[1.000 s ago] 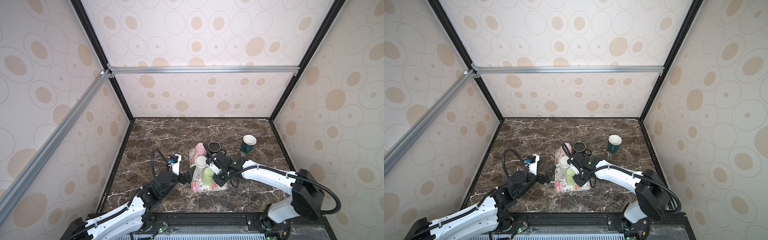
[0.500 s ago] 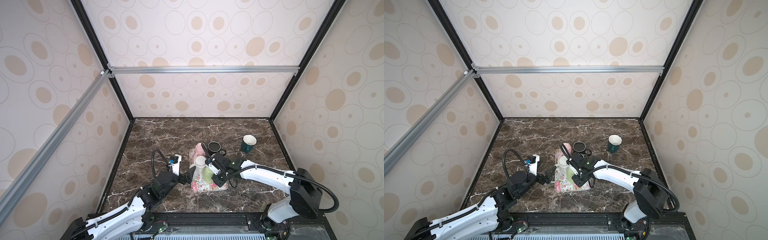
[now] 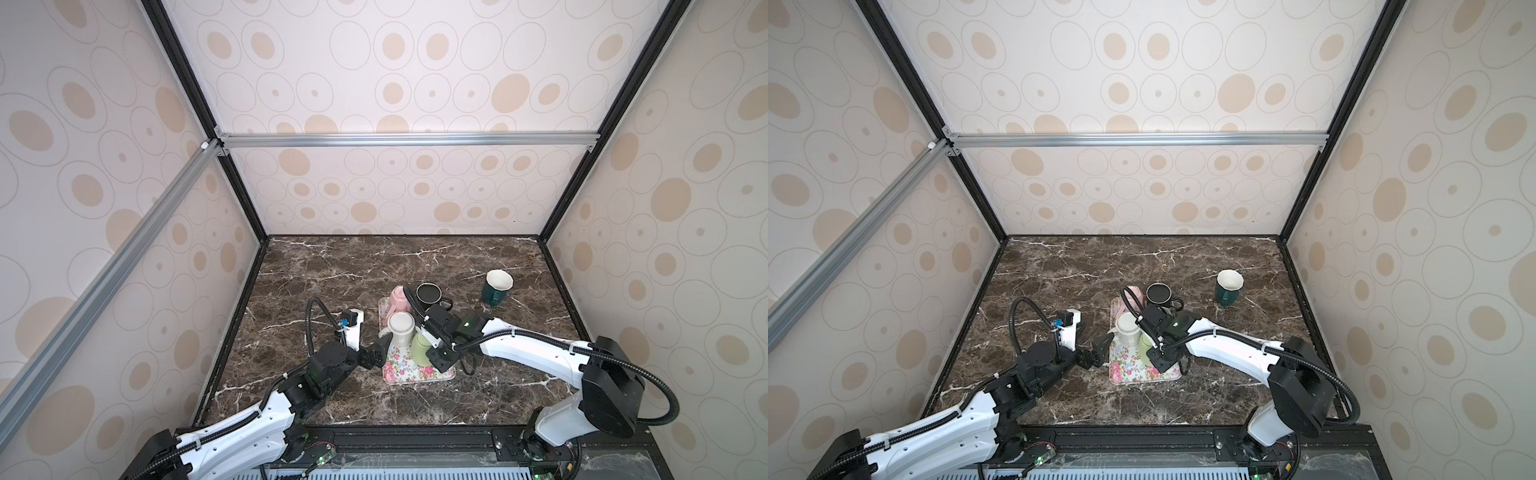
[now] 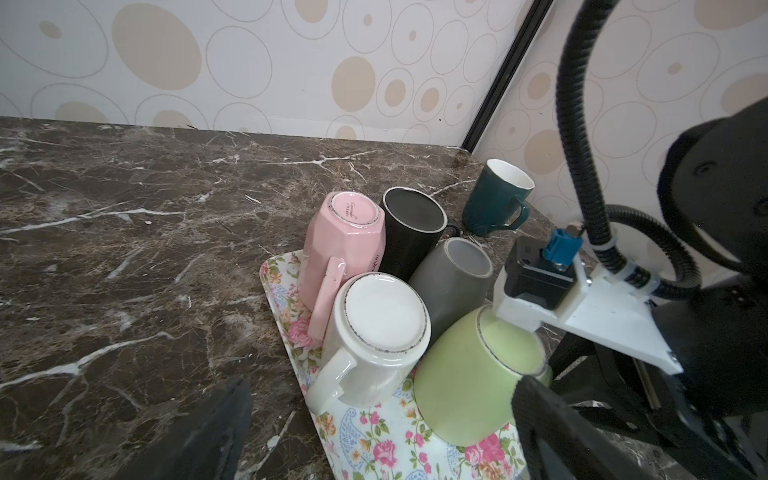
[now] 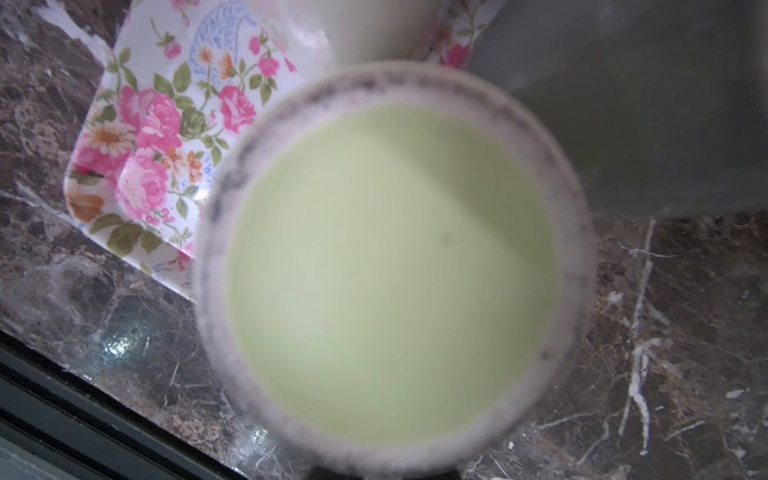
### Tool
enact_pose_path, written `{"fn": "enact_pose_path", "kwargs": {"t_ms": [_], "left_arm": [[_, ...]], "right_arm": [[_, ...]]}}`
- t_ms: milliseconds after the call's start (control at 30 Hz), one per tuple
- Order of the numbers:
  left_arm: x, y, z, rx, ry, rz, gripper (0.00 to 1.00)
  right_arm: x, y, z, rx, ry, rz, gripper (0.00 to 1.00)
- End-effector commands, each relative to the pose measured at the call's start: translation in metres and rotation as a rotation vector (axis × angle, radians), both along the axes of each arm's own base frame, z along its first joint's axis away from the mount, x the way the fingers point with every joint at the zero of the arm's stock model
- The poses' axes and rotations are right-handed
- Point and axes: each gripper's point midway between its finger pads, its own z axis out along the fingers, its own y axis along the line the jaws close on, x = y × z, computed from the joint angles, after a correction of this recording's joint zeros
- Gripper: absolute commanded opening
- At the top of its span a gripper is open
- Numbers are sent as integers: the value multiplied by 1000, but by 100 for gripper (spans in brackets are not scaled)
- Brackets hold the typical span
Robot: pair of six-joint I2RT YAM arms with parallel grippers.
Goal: Turn the mug right side up
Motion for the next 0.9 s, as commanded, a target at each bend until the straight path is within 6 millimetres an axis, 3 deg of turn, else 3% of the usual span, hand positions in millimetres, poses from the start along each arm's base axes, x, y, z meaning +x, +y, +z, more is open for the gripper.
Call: {"fn": "enact_pose_path", "kwargs": {"t_ms": [0,133,600,867], "left_arm": [[2,-3,5,-52,9,1,98],[2,-10,2,-69,28,-24,98],[3,-26,1,-100,56,-76,98],[1,-41,9,-162,69,-136,98]], "right_arm": [[18,-11,15,-49,-95,-88,0],[27,-23,30,-67,-181,-131,0],[40,-27,69,-14,-313,-162,0],[51,-23,119,119,-451,-187,0]]}}
